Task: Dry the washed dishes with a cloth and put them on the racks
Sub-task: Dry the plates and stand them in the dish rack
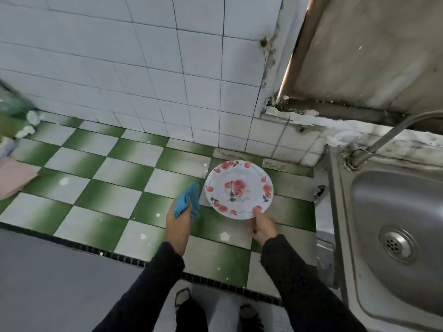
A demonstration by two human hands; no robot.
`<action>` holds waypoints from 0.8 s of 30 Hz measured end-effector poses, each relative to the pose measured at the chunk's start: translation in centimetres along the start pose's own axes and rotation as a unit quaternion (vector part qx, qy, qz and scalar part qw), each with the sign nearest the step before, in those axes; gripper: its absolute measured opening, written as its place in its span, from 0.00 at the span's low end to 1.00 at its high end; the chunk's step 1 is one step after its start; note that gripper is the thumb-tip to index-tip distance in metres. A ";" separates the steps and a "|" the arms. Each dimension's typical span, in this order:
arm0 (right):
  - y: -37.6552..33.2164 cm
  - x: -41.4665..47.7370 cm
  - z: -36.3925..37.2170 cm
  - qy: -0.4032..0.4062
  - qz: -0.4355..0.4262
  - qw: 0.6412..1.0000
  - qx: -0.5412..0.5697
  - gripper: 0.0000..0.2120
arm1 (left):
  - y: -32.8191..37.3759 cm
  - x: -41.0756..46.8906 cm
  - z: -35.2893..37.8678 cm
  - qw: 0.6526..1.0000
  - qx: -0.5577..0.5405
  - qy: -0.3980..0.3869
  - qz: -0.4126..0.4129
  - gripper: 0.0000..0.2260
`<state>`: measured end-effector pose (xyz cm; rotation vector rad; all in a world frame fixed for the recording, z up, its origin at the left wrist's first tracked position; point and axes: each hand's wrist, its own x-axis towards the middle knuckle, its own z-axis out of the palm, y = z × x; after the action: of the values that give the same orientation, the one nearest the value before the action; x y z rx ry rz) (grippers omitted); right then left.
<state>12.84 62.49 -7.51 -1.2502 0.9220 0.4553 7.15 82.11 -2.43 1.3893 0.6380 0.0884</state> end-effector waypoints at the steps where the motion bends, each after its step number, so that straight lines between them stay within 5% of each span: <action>1: 0.1 0.0 0.4 0.016 -0.013 1.000 0.001 0.13 | 0.3 0.7 -0.6 1.000 0.011 0.000 -0.004 0.13; 12: 0.2 -2.8 3.5 -0.061 -0.115 0.984 0.120 0.11 | 1.8 5.0 -5.0 0.996 0.032 -0.083 -0.016 0.14; 24: -0.9 -5.7 5.5 -0.041 -0.135 0.983 0.117 0.10 | 2.4 6.3 -6.5 0.994 0.012 -0.109 -0.016 0.11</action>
<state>12.09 68.44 -2.23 -1.1111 0.7005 0.1761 10.12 91.01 -2.74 1.3889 0.4795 -0.0964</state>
